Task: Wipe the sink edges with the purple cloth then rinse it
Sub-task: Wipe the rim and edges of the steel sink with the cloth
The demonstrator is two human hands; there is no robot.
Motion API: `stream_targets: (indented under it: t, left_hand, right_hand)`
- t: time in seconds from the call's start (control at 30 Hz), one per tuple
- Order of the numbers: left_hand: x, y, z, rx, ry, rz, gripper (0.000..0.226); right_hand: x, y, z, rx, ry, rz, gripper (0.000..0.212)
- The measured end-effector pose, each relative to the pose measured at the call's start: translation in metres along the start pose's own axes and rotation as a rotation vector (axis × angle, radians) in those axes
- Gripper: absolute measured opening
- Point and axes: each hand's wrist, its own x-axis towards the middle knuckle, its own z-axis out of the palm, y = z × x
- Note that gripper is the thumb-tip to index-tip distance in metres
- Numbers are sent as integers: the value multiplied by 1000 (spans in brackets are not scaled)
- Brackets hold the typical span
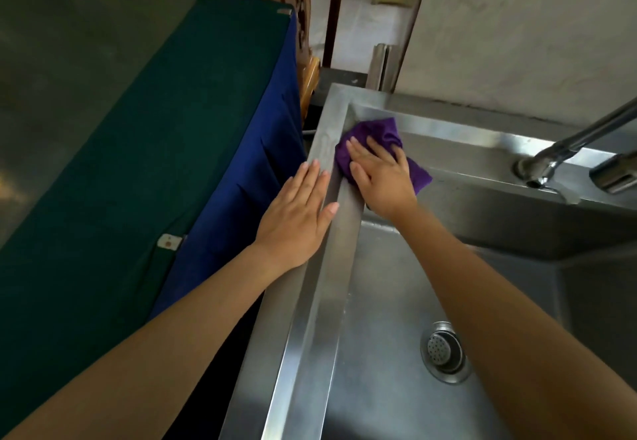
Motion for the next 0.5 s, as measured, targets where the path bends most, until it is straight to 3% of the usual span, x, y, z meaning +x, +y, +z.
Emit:
stream_targets:
  t: [0.2,0.5]
  left_hand:
    - [-47,3,6,-14,-27,14,73]
    - [-144,23,16,8,-27,-17,80]
  right_hand:
    - [-58,-20,26,230,76,-38,45]
    - [-135,-45,53,302,89,-94,50]
